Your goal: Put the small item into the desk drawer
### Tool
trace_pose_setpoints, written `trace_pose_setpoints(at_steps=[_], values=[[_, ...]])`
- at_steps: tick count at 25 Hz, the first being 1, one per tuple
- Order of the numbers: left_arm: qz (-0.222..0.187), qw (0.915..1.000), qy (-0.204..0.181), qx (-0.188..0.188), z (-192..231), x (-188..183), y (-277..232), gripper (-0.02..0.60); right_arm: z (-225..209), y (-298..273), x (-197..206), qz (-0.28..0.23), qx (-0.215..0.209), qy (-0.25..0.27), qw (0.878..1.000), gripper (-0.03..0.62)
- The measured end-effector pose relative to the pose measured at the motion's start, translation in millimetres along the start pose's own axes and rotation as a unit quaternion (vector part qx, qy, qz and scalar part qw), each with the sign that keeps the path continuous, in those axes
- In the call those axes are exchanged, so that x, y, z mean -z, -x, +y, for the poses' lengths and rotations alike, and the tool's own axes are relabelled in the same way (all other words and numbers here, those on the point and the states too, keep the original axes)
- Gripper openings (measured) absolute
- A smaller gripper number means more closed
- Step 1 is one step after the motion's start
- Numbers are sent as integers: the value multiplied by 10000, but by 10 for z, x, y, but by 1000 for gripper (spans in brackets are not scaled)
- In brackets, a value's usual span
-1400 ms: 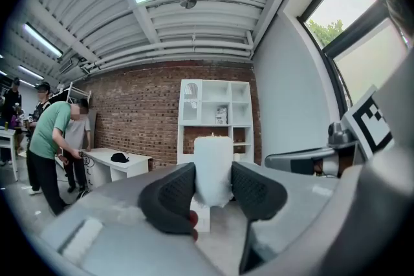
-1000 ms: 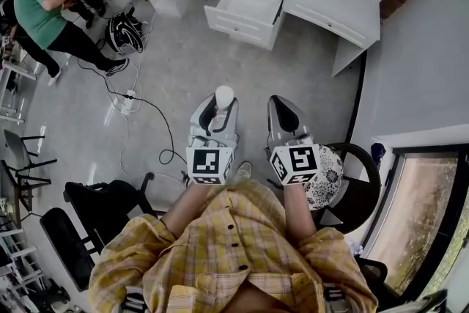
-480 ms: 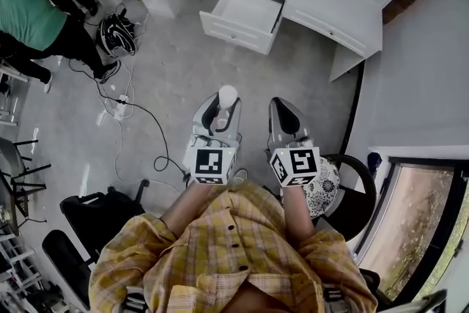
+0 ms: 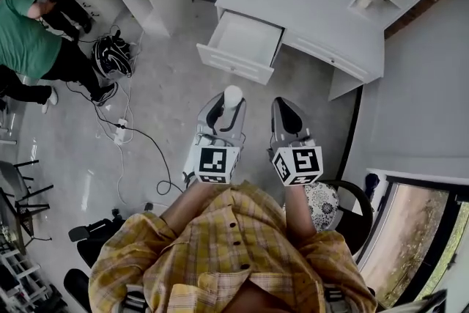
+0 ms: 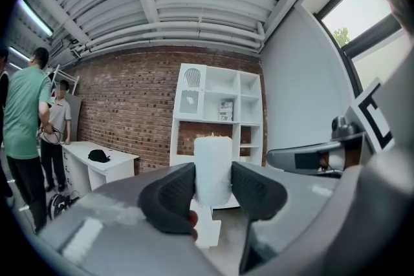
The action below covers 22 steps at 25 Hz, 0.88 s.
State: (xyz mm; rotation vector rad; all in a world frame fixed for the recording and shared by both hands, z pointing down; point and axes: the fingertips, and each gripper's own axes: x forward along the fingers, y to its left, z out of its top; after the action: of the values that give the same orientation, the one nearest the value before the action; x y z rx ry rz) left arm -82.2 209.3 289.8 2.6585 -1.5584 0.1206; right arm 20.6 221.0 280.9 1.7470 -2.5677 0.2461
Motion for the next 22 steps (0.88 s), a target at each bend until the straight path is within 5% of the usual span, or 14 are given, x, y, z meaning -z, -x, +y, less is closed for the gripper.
trace_pose_setpoints(at_steps=[10, 22], values=[[63, 9990, -112, 426, 618, -194, -1189, 175, -453, -1214, -248, -27, 333, -57, 9994, 0], [335, 9971, 30, 679, 1103, -123, -1914, 175, -710, -2071, -294, 186, 607, -163, 9979, 0]])
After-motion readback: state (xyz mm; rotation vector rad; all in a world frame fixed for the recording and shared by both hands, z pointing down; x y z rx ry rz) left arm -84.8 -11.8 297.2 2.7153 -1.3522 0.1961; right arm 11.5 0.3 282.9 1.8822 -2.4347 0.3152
